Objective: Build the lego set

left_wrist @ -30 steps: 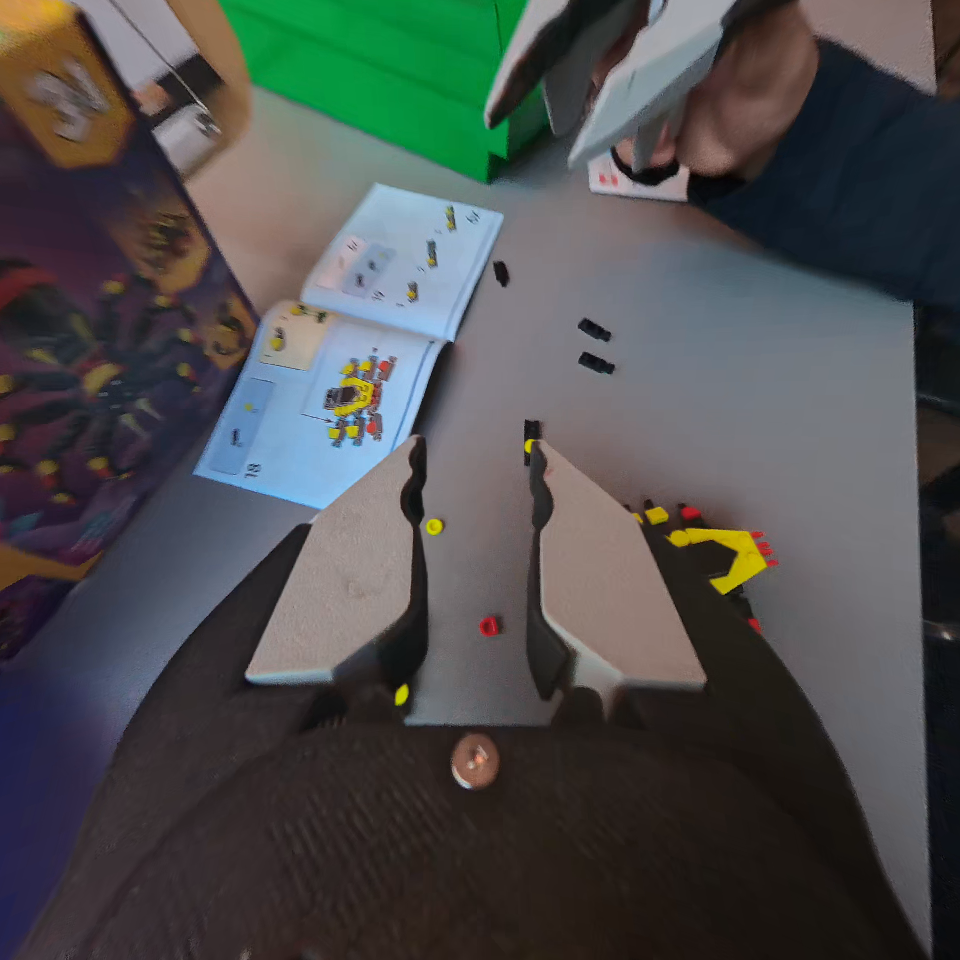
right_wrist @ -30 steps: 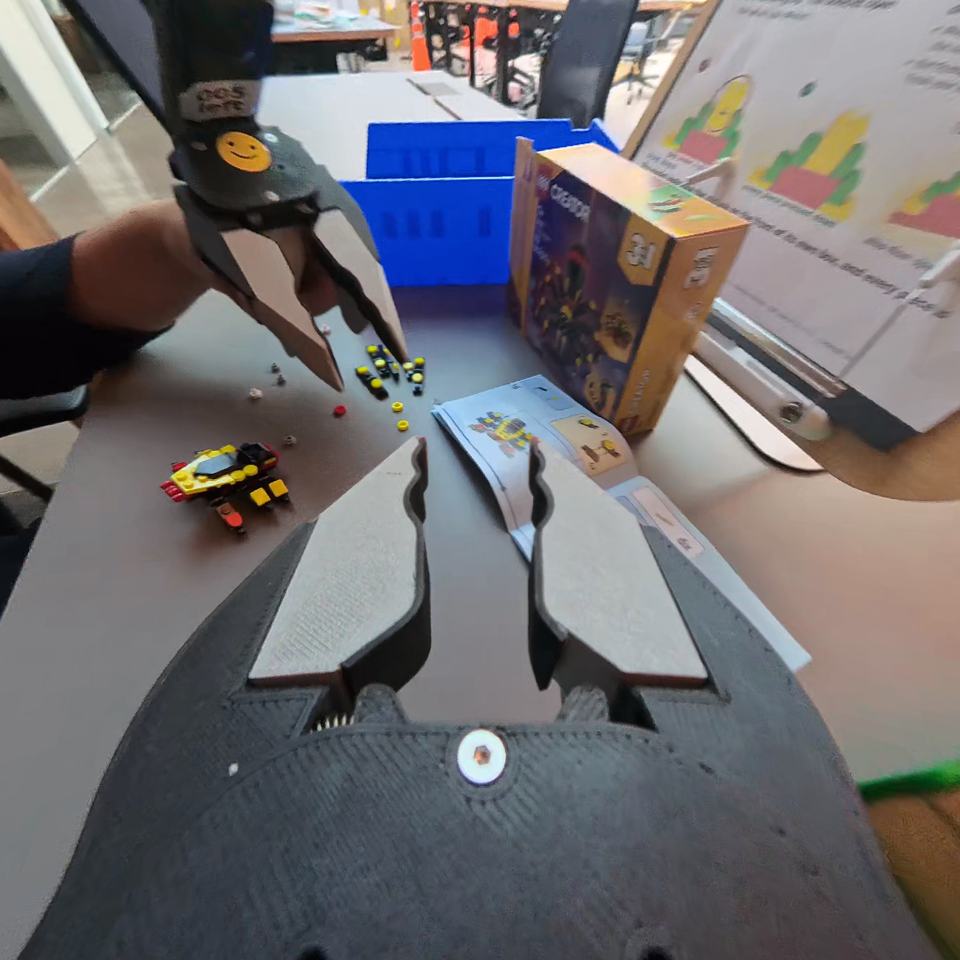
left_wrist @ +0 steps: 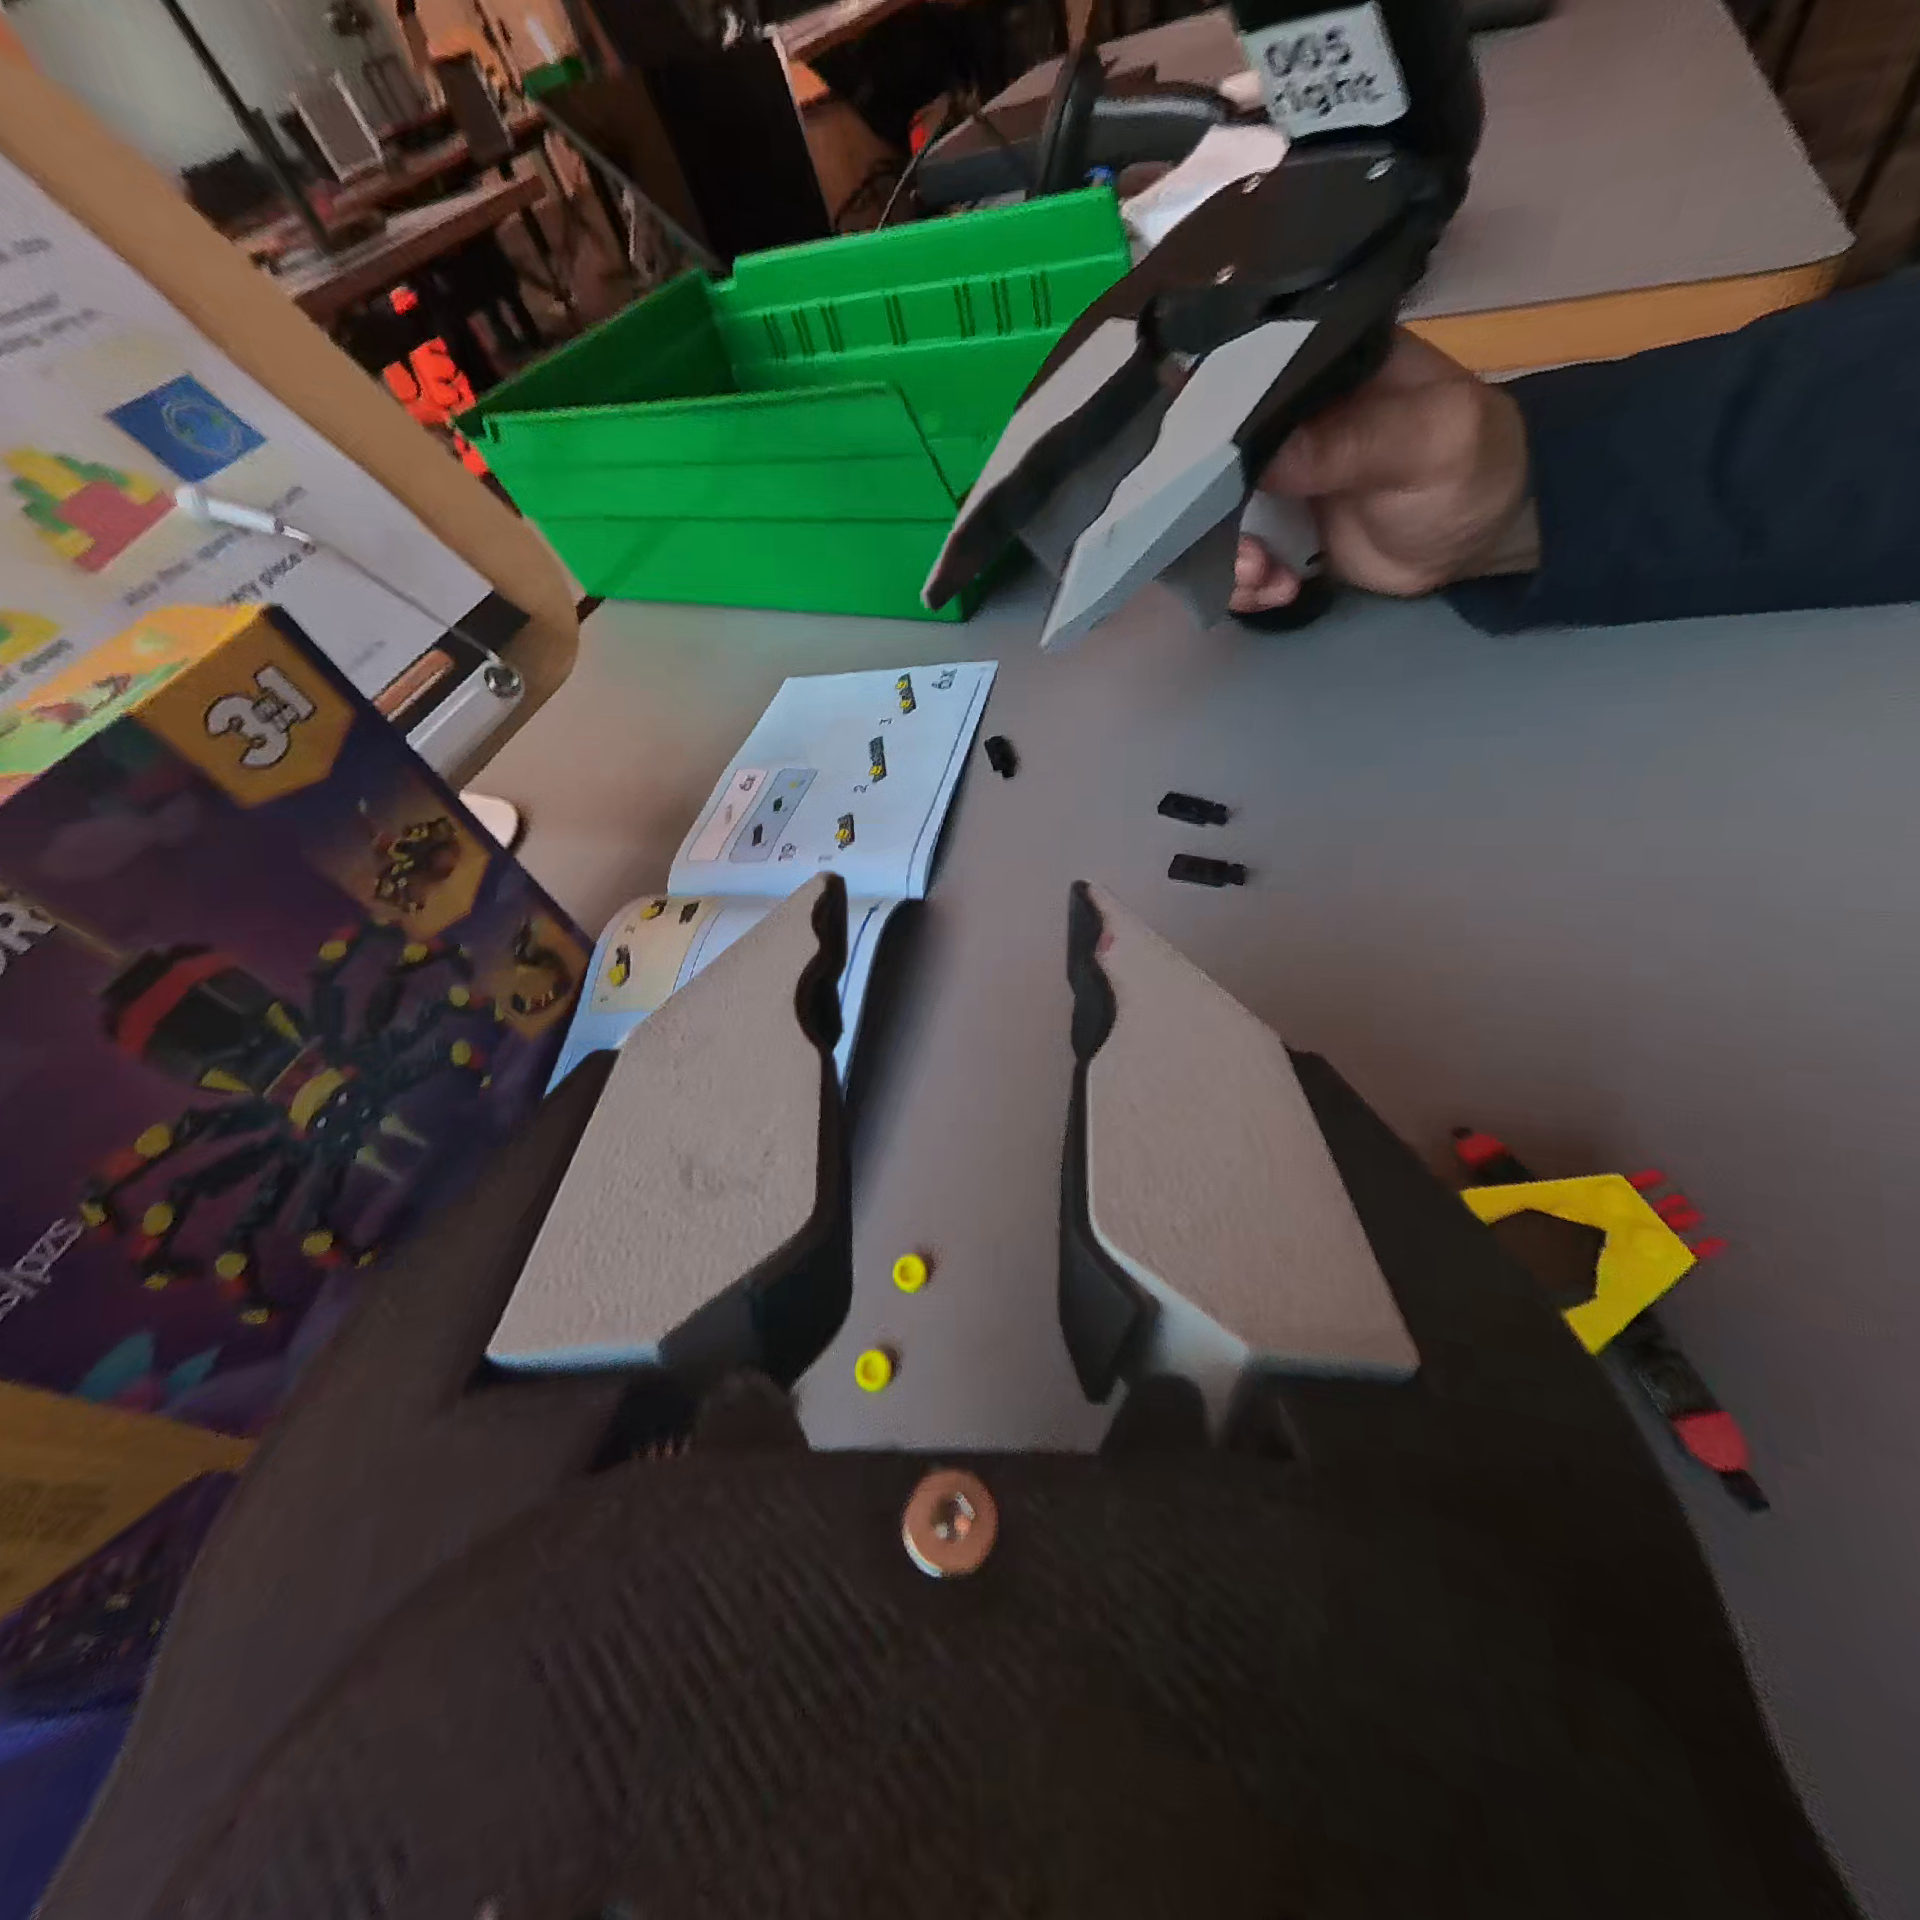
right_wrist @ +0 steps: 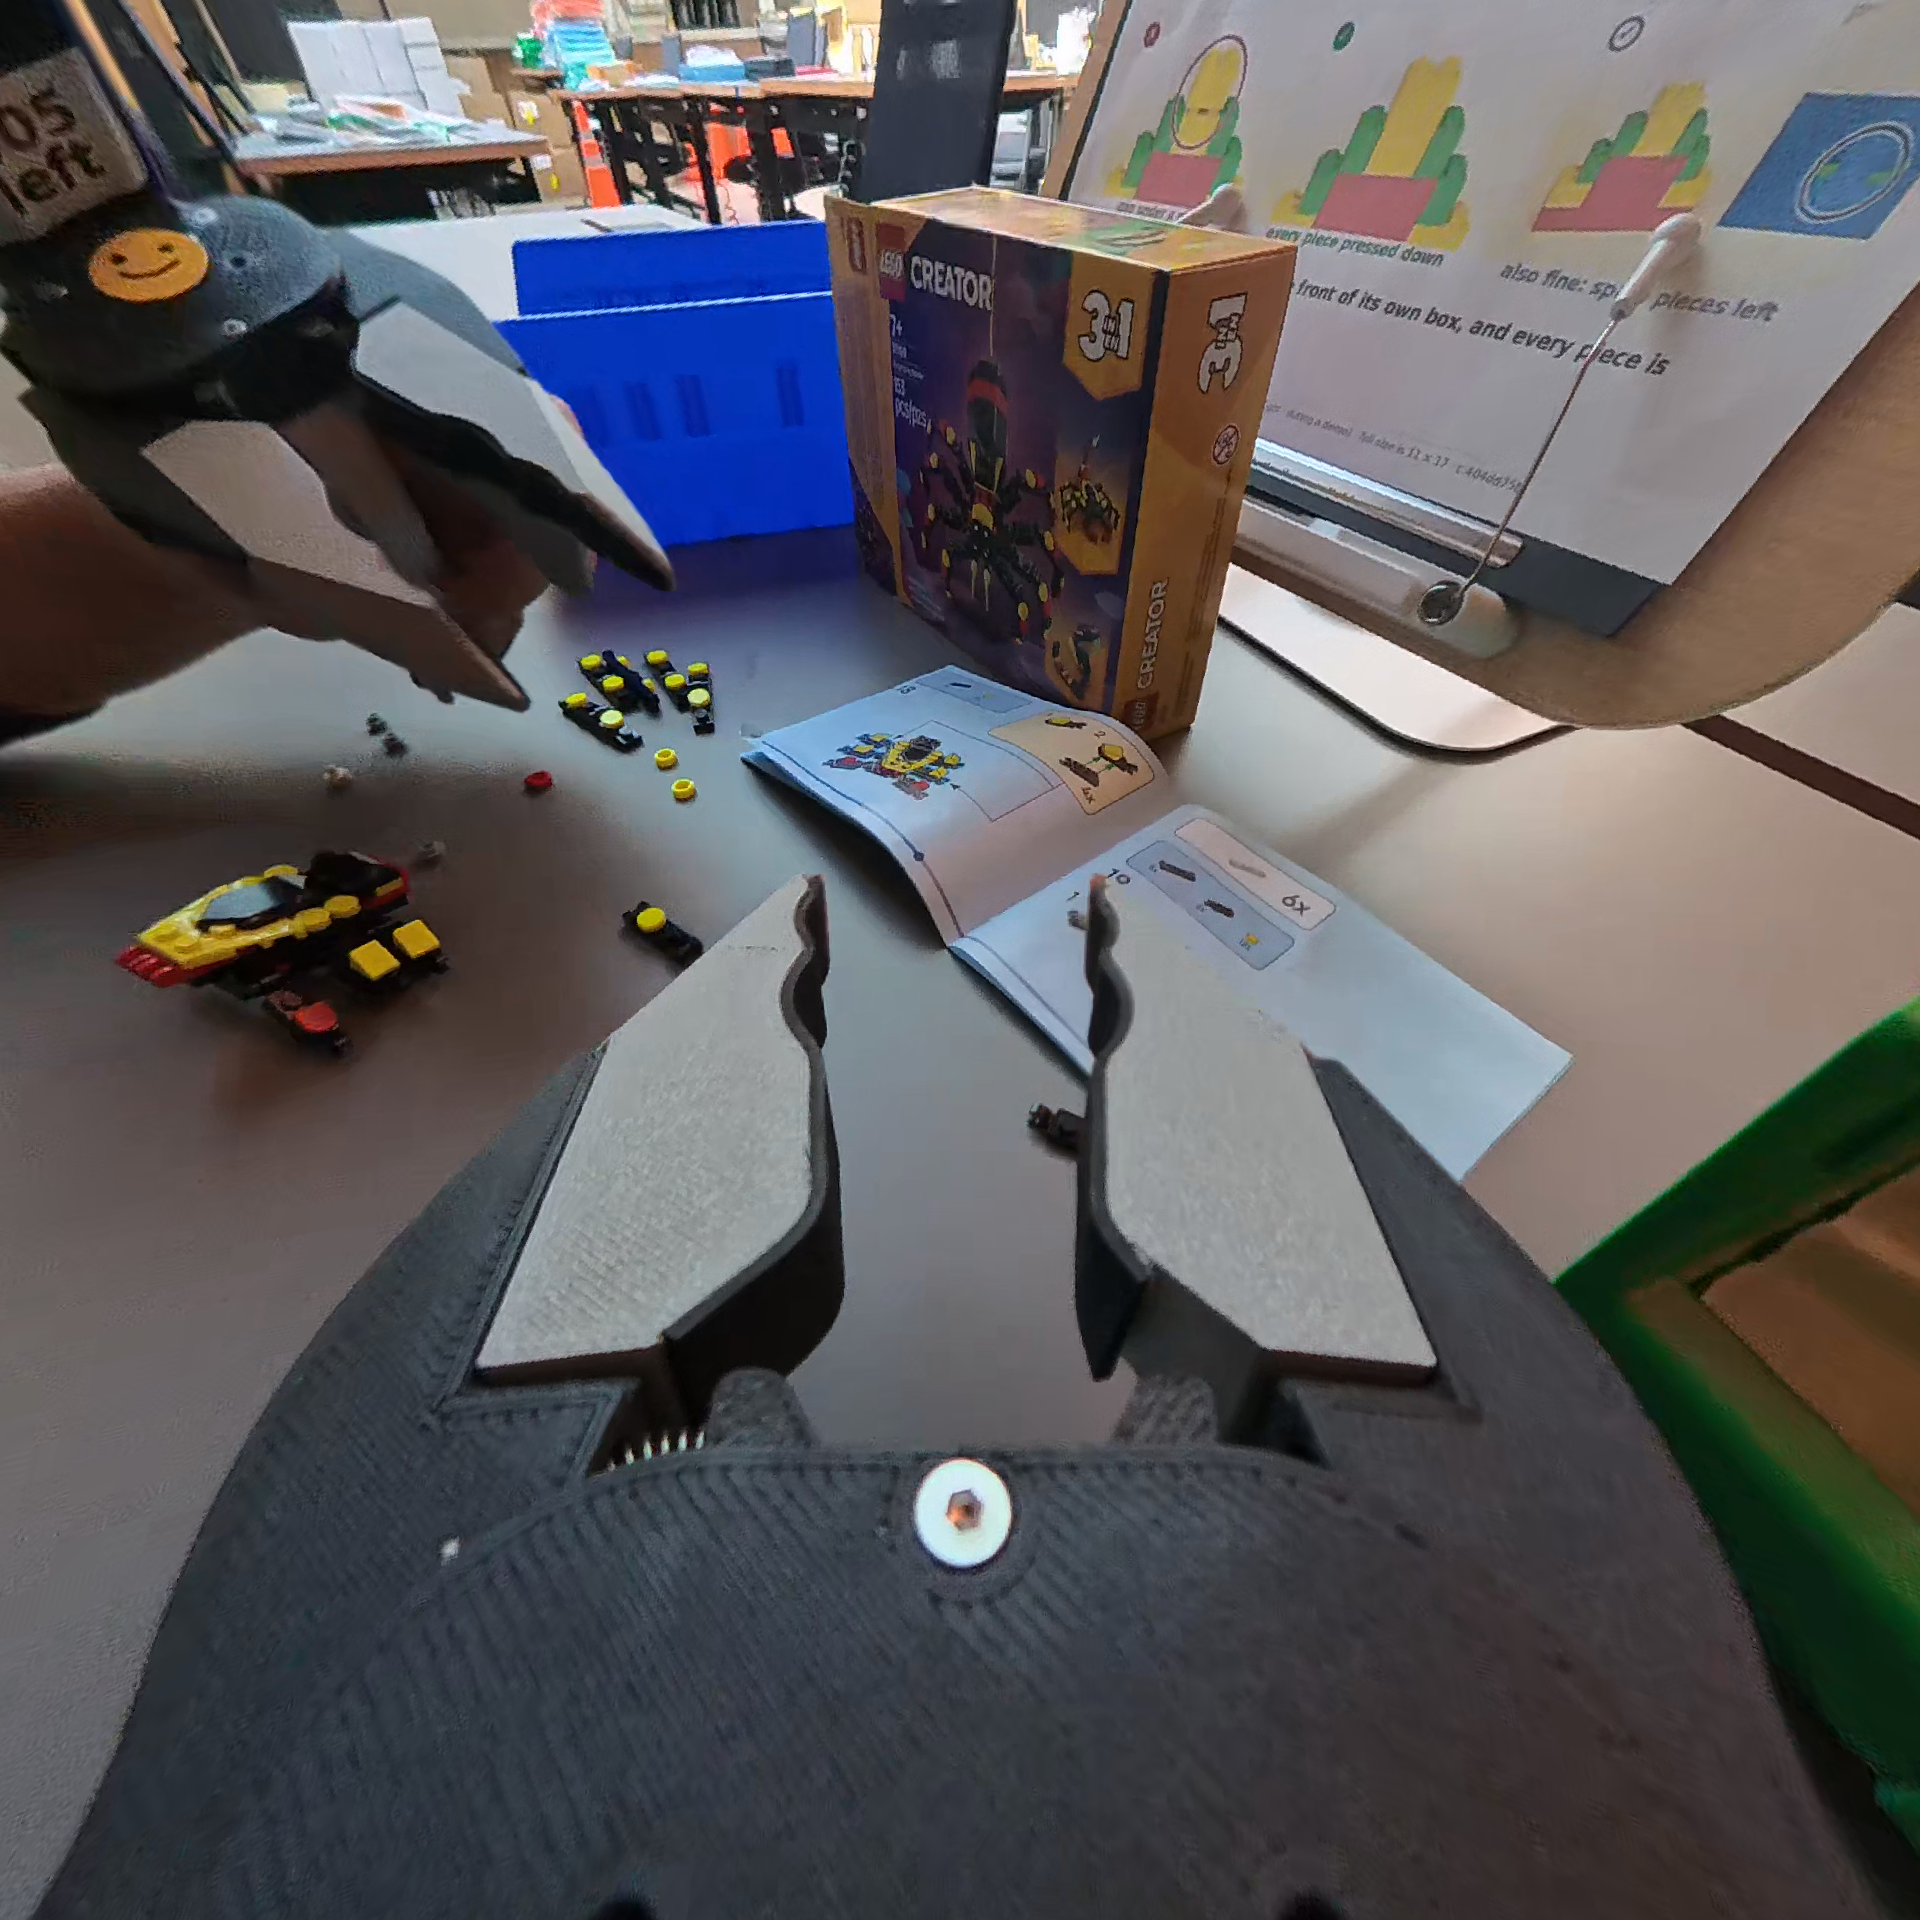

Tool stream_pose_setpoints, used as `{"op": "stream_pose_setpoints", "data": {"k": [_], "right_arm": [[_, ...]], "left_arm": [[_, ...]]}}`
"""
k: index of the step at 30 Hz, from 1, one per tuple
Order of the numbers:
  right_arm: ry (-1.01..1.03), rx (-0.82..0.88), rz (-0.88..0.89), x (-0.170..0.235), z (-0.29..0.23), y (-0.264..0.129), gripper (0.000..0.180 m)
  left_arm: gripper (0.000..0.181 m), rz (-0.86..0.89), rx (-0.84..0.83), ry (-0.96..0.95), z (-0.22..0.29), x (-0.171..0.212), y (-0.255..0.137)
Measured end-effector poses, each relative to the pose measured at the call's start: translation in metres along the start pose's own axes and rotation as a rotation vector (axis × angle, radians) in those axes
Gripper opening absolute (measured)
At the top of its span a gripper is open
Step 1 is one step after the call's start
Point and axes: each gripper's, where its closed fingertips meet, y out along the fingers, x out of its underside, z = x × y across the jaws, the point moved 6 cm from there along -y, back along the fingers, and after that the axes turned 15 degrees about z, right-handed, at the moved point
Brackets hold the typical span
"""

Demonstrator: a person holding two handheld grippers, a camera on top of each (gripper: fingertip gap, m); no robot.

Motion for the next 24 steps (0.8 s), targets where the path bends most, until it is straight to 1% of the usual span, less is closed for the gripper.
{"op": "stream_pose_setpoints", "data": {"k": [2, 3, 5, 8, 10, 12, 13, 15, 18, 21, 24], "right_arm": [[-0.007, 0.010, 0.003, 0.000, 0.002, 0.005, 0.048], [-0.015, 0.016, 0.004, 0.000, 0.003, 0.007, 0.050], [-0.025, 0.014, 0.002, 0.000, 0.003, 0.013, 0.050], [-0.004, -0.043, -0.021, 0.002, -0.004, 0.022, 0.050], [0.003, -0.089, -0.015, 0.002, -0.011, 0.024, 0.049], [0.014, -0.133, -0.006, 0.001, -0.018, 0.024, 0.048], [0.017, -0.154, -0.001, 0.001, -0.022, 0.023, 0.048], [0.007, -0.186, -0.003, 0.001, -0.028, 0.021, 0.047], [-0.013, -0.205, -0.012, 0.002, -0.033, 0.018, 0.044], [0.000, -0.225, -0.026, 0.003, -0.033, 0.019, 0.043], [-0.015, -0.232, -0.032, 0.004, -0.030, 0.020, 0.041]], "left_arm": [[0.034, 0.084, -0.032, 0.032, -0.007, -0.003, -0.004], [0.025, 0.131, -0.057, 0.025, -0.014, -0.006, -0.011], [0.032, 0.116, -0.025, 0.016, -0.020, -0.023, -0.029], [0.023, 0.228, -0.128, -0.032, -0.031, -0.030, -0.058], [0.022, 0.191, -0.155, 0.000, -0.036, -0.021, -0.067], [0.023, 0.136, -0.174, 0.048, -0.041, -0.010, -0.071], [0.018, 0.137, -0.170, 0.049, -0.041, -0.007, -0.073], [0.001, 0.193, -0.161, 0.025, -0.042, -0.010, -0.077], [0.000, 0.235, -0.126, -0.007, -0.040, -0.014, -0.082], [0.000, 0.226, -0.128, -0.023, -0.040, -0.012, -0.080], [0.000, 0.210, -0.095, -0.010, -0.032, -0.009, -0.074]]}}
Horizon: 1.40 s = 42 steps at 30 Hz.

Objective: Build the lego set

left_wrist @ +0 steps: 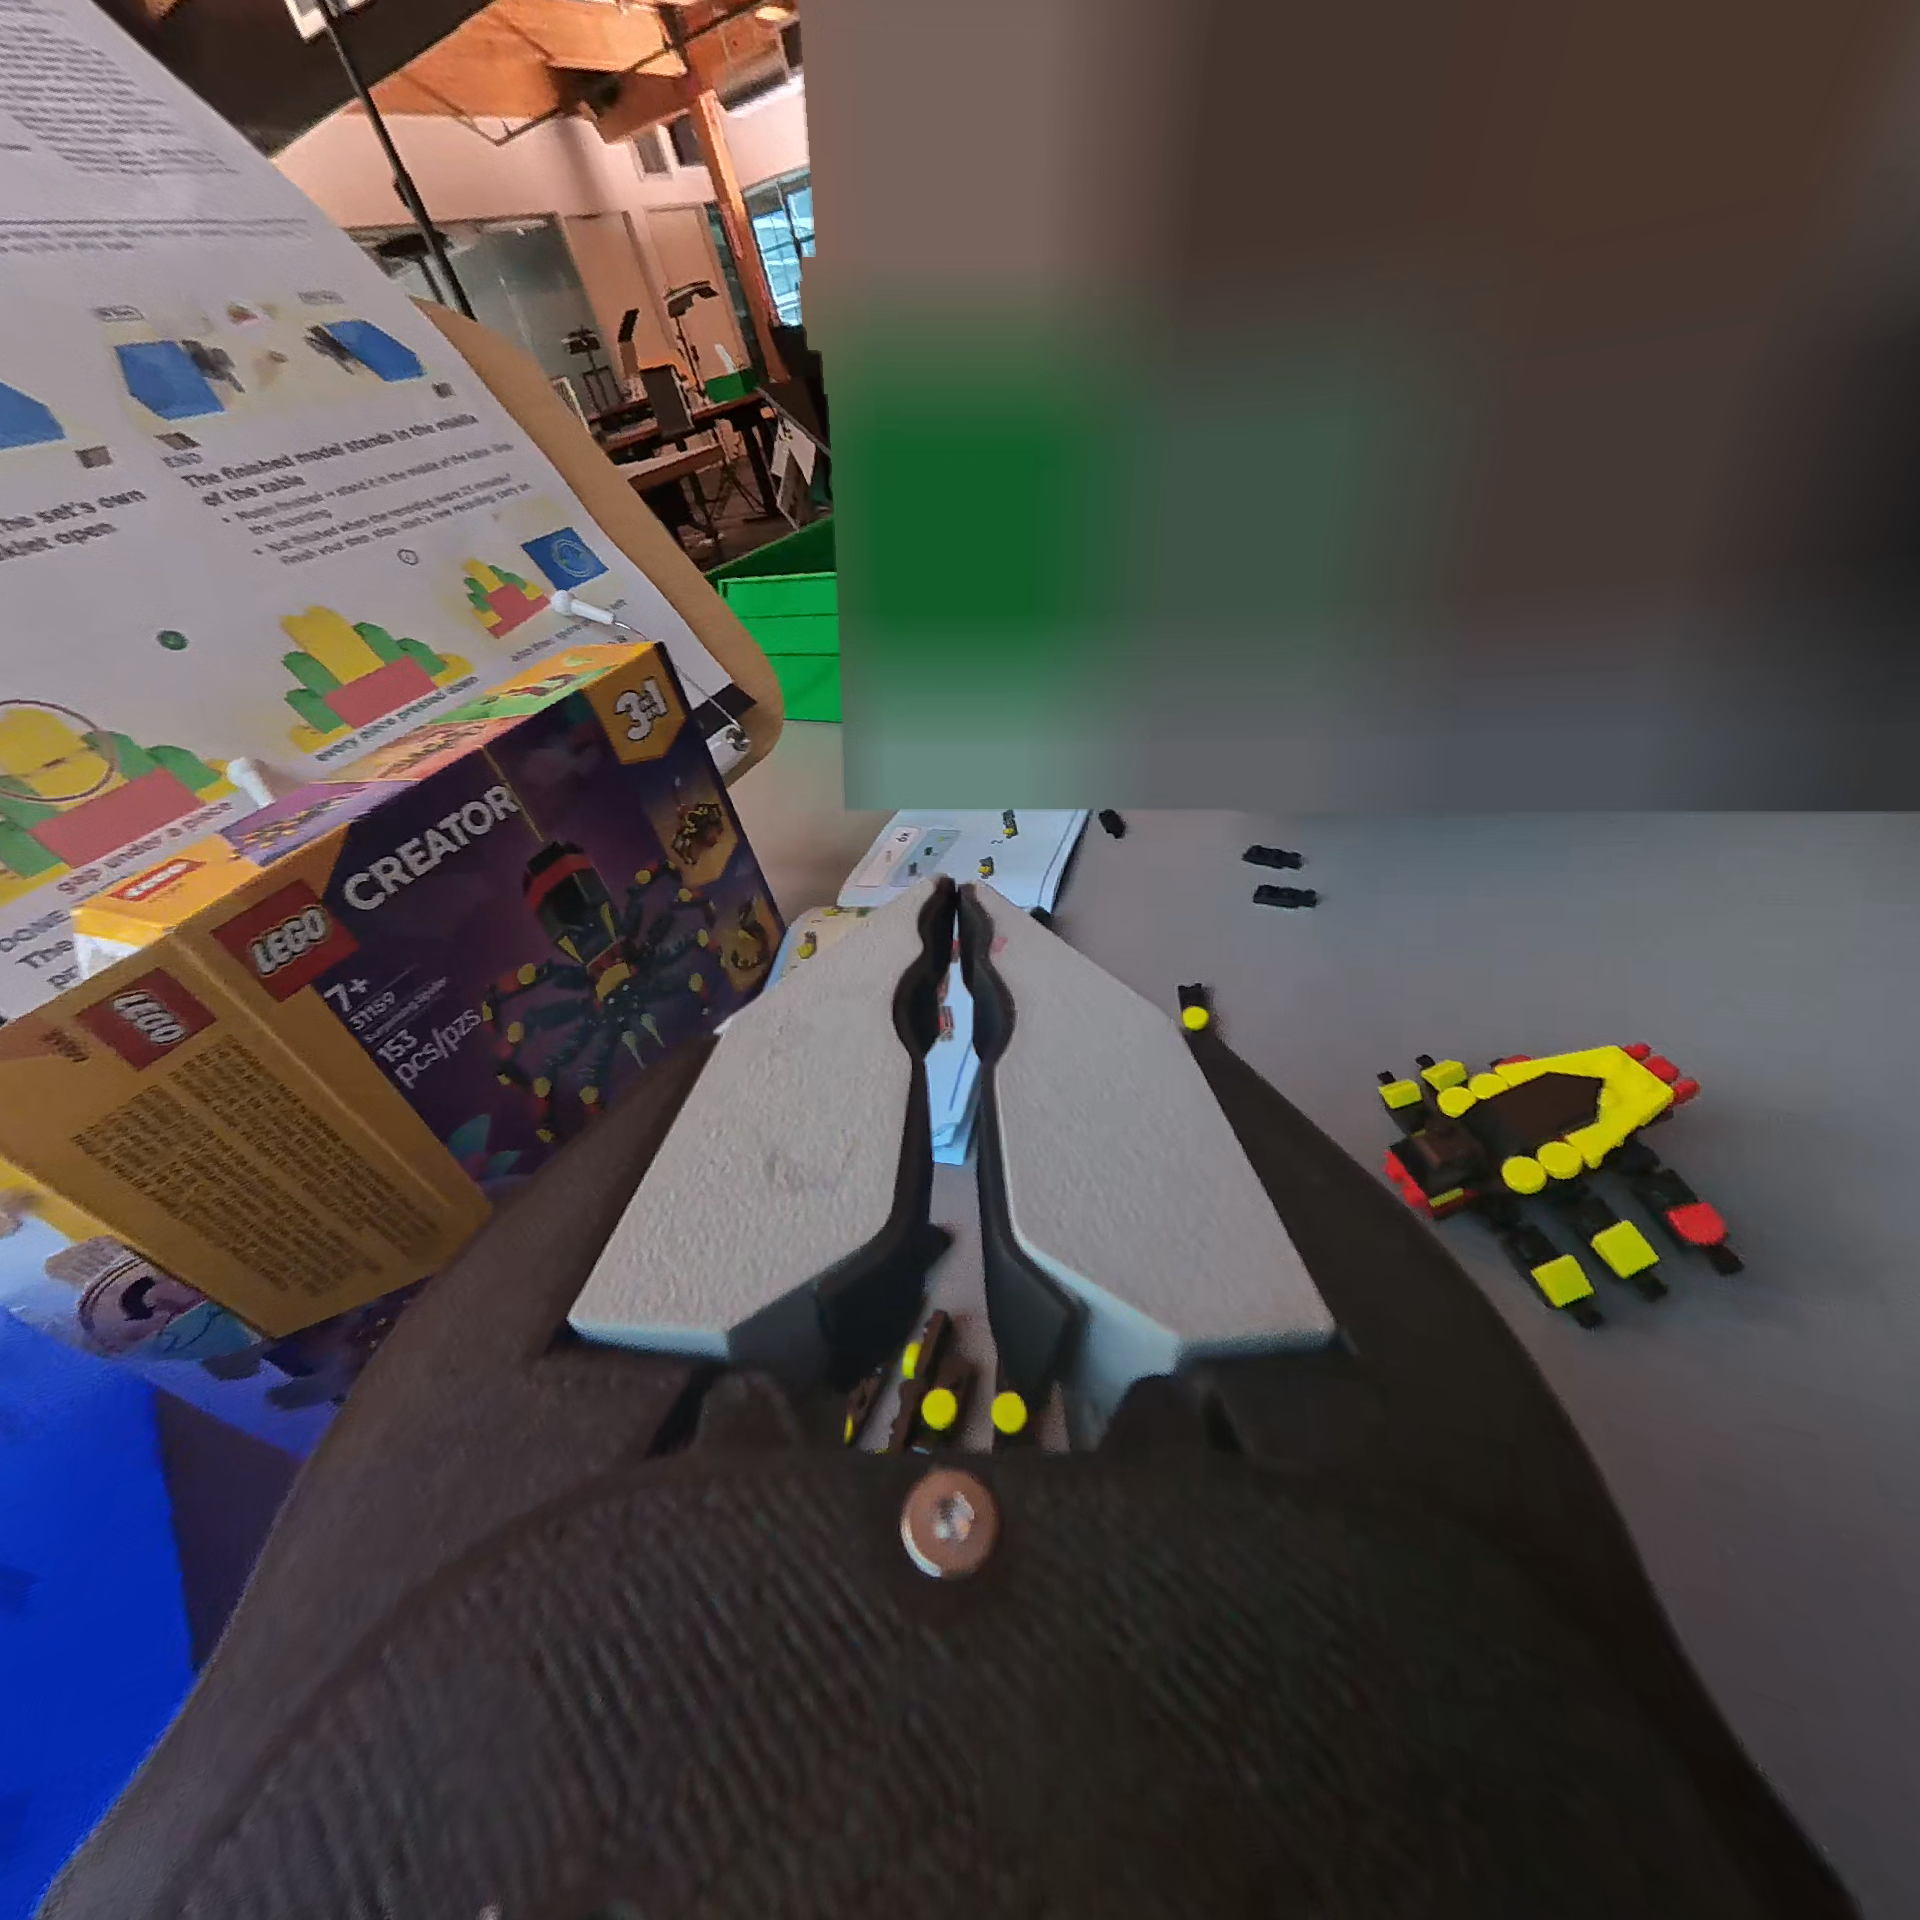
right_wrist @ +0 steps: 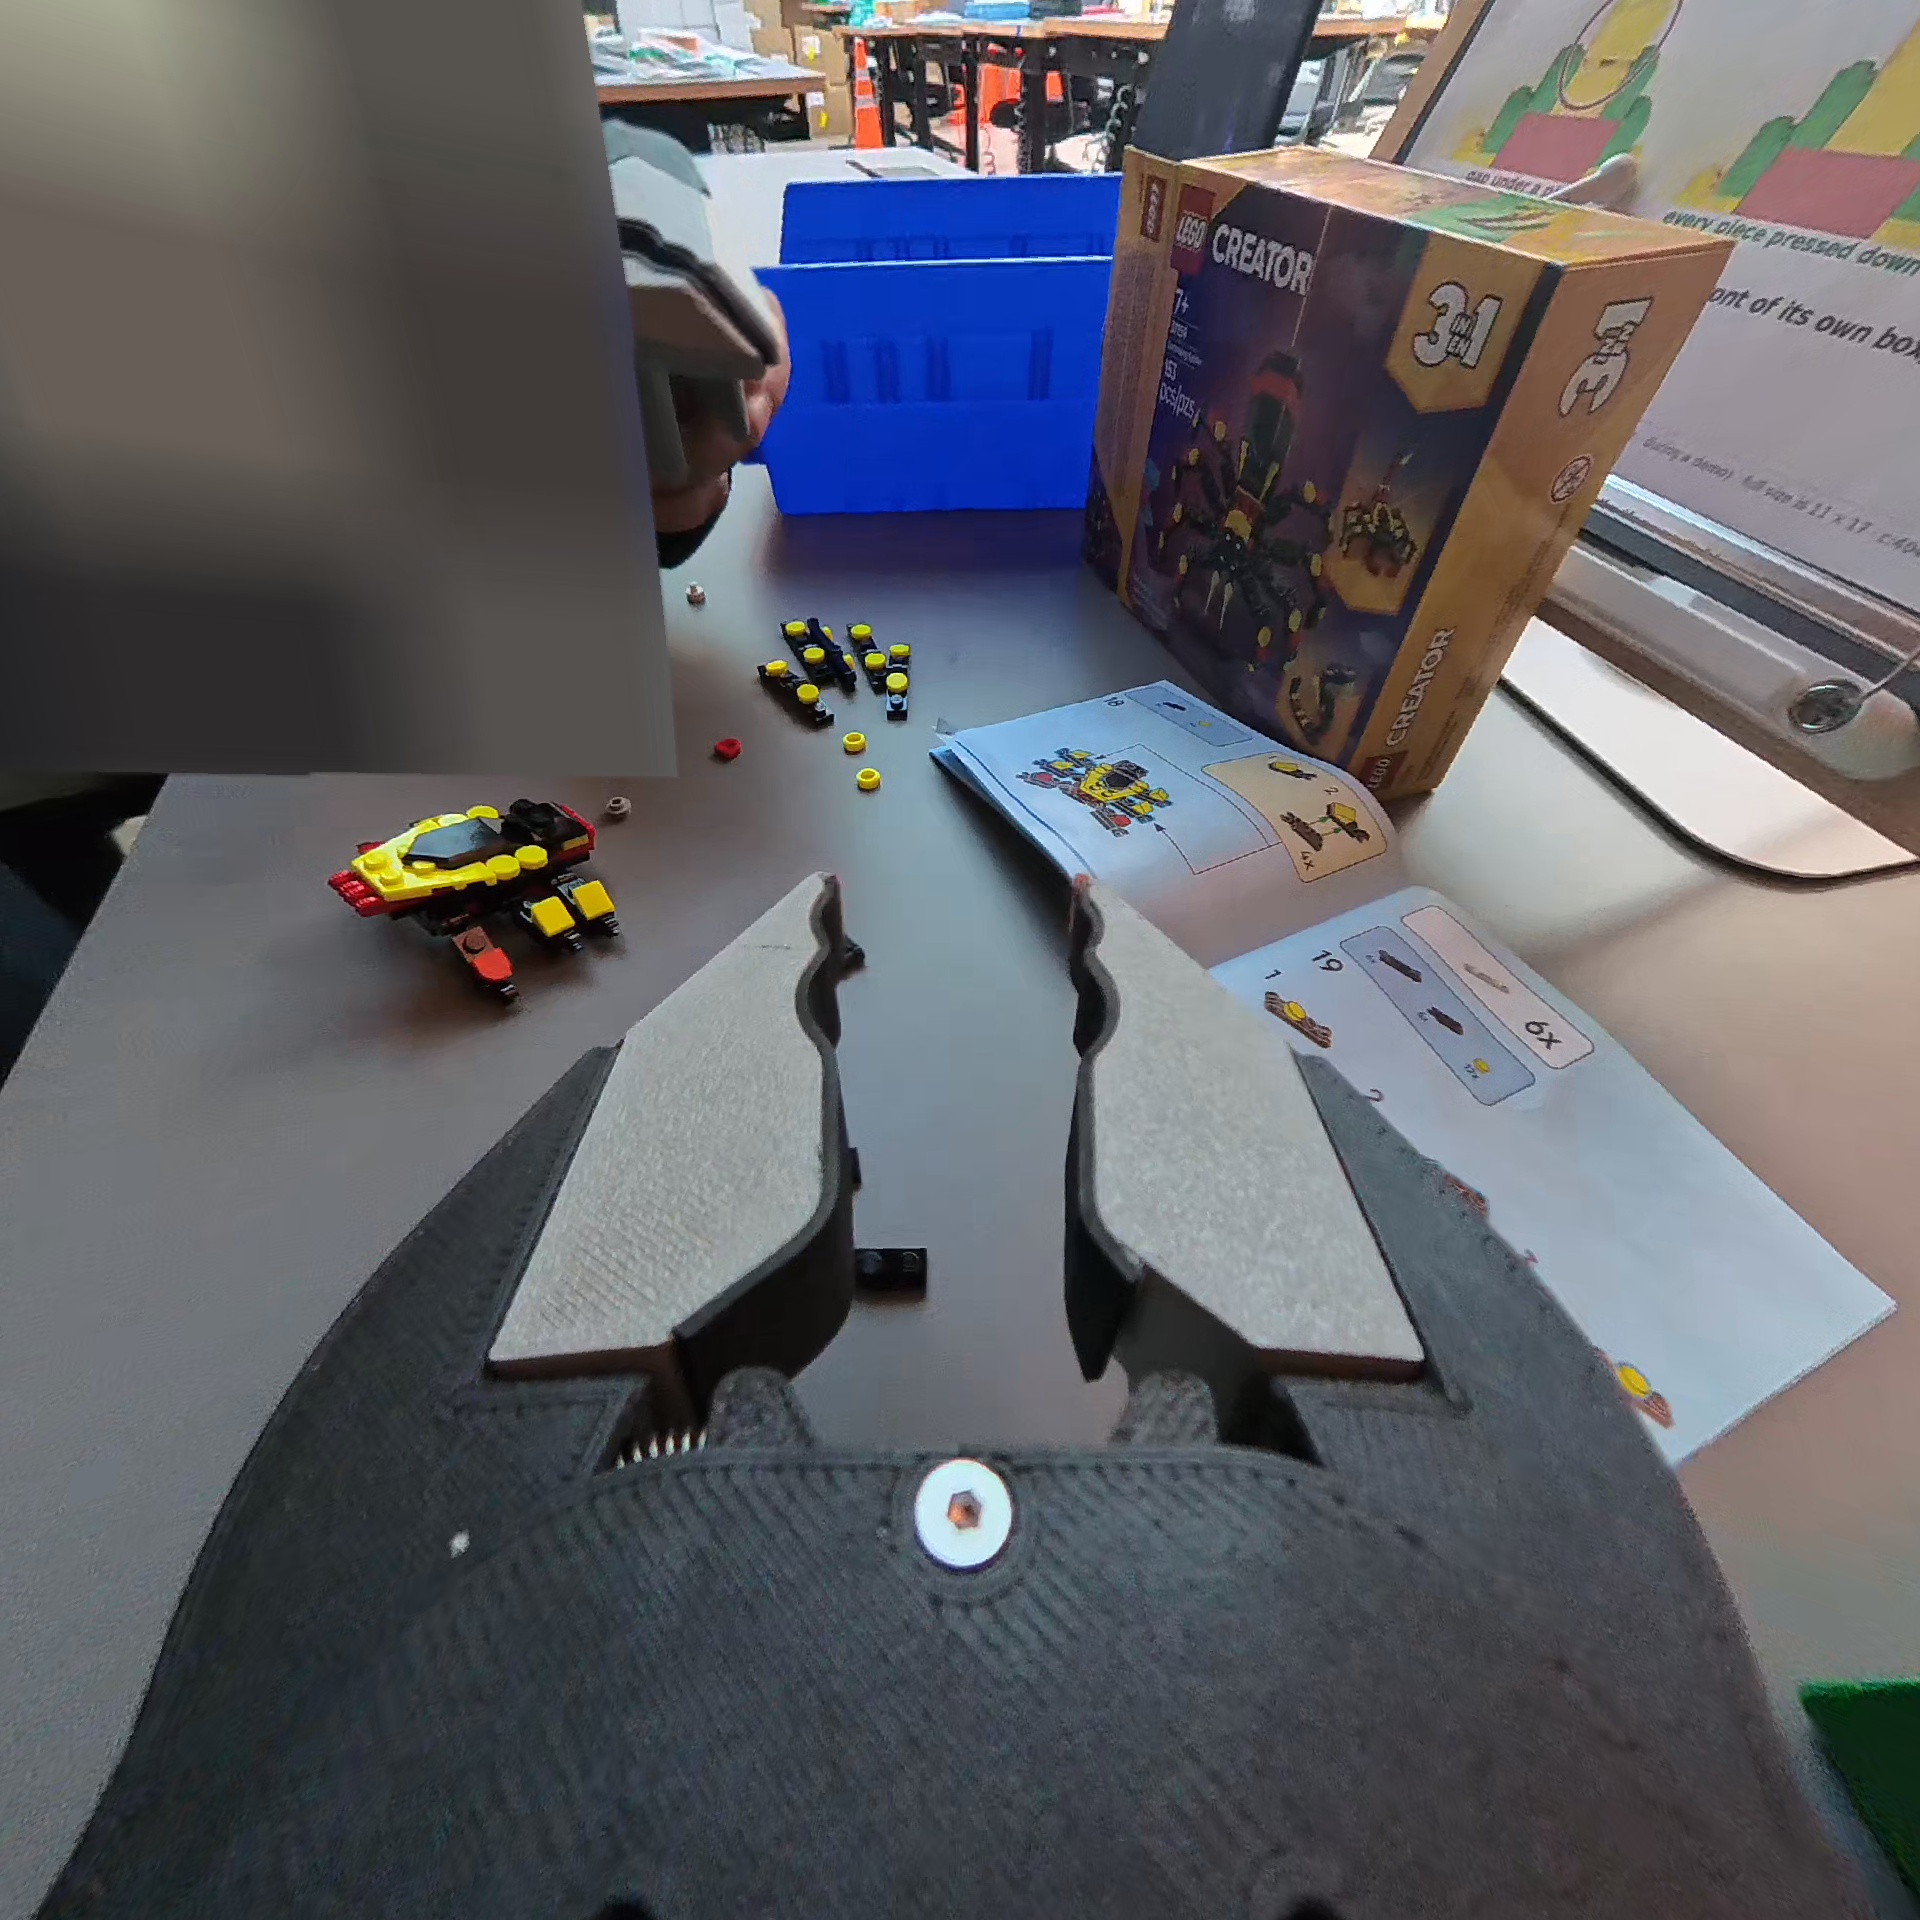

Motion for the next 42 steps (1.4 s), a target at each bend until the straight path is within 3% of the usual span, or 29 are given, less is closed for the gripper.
{"op": "stream_pose_setpoints", "data": {"k": [5, 10, 20, 26, 36, 42], "right_arm": [[-0.003, -0.018, 0.007, -0.001, 0.008, -0.007, 0.043], [0.083, -0.134, -0.043, 0.004, 0.003, -0.015, 0.044], [-0.025, -0.136, -0.298, 0.024, -0.006, -0.049, 0.030], [-0.003, -0.163, -0.414, 0.039, -0.004, -0.050, 0.030], [-0.043, -0.203, -0.448, 0.046, -0.009, -0.035, 0.035], [-0.072, -0.136, -0.452, 0.046, -0.008, -0.030, 0.021]], "left_arm": [[0.000, -0.092, 0.065, 0.078, 0.010, 0.017, 0.006], [0.000, -0.076, 0.101, 0.056, 0.013, 0.017, 0.007], [0.000, -0.097, 0.111, -0.016, 0.012, 0.014, 0.005], [0.000, -0.167, 0.138, -0.089, 0.011, 0.025, 0.007], [0.000, -0.183, 0.147, -0.111, 0.009, 0.028, 0.007], [0.000, -0.211, 0.159, -0.088, 0.014, 0.034, 0.010]]}}
